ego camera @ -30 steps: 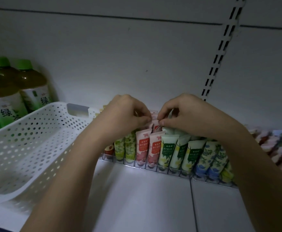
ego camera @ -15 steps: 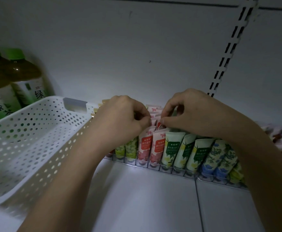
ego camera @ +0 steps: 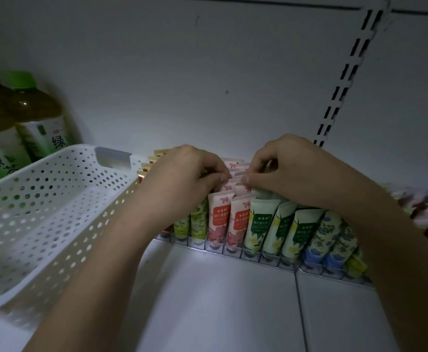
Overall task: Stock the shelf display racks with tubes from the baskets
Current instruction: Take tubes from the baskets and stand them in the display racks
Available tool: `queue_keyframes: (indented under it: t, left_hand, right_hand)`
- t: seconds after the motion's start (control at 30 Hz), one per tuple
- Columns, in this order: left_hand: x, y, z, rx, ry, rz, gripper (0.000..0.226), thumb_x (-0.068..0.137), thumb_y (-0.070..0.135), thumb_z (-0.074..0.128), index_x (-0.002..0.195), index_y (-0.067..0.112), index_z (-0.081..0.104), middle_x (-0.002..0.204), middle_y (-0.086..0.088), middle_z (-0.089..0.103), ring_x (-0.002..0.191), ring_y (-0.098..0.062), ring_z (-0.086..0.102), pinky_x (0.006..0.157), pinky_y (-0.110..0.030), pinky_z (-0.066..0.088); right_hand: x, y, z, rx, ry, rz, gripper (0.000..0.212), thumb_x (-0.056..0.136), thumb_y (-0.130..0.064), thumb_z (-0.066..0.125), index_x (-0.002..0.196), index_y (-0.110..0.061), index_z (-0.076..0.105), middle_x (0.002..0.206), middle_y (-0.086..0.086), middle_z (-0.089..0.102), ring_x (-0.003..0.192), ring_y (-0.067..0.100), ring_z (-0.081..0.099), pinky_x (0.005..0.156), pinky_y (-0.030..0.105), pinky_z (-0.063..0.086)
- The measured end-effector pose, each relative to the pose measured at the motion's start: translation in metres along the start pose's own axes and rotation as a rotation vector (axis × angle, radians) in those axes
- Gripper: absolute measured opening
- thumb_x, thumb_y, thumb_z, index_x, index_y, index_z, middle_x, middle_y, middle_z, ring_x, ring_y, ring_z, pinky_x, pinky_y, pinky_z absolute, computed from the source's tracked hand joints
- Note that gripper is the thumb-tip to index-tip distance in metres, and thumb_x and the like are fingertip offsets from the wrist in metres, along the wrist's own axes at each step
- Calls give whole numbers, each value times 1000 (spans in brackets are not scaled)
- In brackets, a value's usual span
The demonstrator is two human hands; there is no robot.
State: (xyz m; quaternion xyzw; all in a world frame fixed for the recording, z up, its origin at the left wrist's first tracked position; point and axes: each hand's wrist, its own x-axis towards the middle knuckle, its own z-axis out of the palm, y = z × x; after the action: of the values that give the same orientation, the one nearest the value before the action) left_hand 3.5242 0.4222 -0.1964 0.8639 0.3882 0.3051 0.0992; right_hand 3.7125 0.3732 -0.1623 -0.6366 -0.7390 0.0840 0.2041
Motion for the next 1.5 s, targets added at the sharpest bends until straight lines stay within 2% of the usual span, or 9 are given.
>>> queue_keyframes:
  t: [0.13, 0.4, 0.57, 0.7, 0.83, 0.93, 1.07, 1.27, 1.5]
  left_hand:
    - [0, -1, 2, 13, 1, 1, 11, 90, 31, 65, 94, 33, 75, 64, 31, 49, 75, 23, 46, 55, -7, 27]
    - [-1, -2, 1, -42, 14, 0, 9, 87, 32, 66, 89, 36, 75, 72, 27, 63, 77, 14, 55, 58, -3, 37]
    - [7, -3, -13, -238, 142, -64, 12, 86, 26, 70, 83, 37, 73, 74, 27, 66, 77, 8, 58, 59, 1, 38]
    - [26, -6, -19, -178, -15, -89, 10, 86, 23, 71, 87, 31, 76, 78, 22, 66, 76, 11, 58, 56, 1, 38]
    - [36, -6, -16, -158, -152, -75, 7, 82, 23, 74, 86, 26, 79, 77, 15, 72, 71, 5, 64, 64, -10, 48]
    - [40, -8, -15, -139, -166, -60, 9, 82, 19, 75, 85, 26, 80, 77, 15, 73, 72, 5, 65, 68, -12, 51]
    - [43, -9, -14, -121, -194, -45, 11, 81, 17, 74, 86, 25, 80, 79, 15, 74, 72, 8, 64, 68, -8, 50]
    - [45, -7, -14, -87, -254, -30, 11, 82, 20, 73, 89, 25, 79, 85, 16, 74, 74, 9, 64, 72, -10, 52]
    - [45, -5, -14, -73, -244, -12, 10, 83, 22, 73, 90, 23, 79, 86, 15, 75, 74, 8, 65, 72, -11, 51]
  right_hand:
    - [0, 0, 0, -1, -4, -10, 17, 83, -34, 74, 67, -29, 72, 69, -15, 68, 61, -10, 58, 48, 4, 38]
    - [0, 2, 1, 13, -3, -17, 15, 84, -36, 73, 70, -30, 71, 70, -16, 67, 65, -10, 58, 48, 7, 39]
    - [-1, 11, -11, 113, 131, -11, 11, 88, -30, 69, 78, -34, 71, 76, -19, 67, 71, -8, 59, 57, 8, 41]
    - [3, 12, -15, 70, 63, -13, 7, 87, -28, 72, 82, -33, 73, 78, -19, 68, 74, -9, 59, 63, 13, 43]
    - [15, 8, -15, -30, -1, -23, 2, 85, -30, 73, 84, -31, 74, 78, -19, 68, 72, -8, 61, 64, 14, 49]
    - [21, 6, -12, -53, -51, -28, 2, 84, -28, 75, 83, -29, 73, 75, -17, 69, 68, -4, 64, 57, 10, 43]
    - [25, 4, -8, -96, -75, -35, 3, 83, -27, 77, 84, -25, 74, 78, -14, 68, 72, 0, 63, 57, 13, 40]
    - [27, 3, -5, -99, -87, -34, 5, 83, -24, 76, 84, -19, 77, 79, -9, 71, 73, 5, 64, 67, 20, 49]
    - [28, 4, -4, -93, -85, -26, 5, 83, -24, 77, 83, -19, 77, 78, -8, 72, 72, 6, 66, 68, 24, 53]
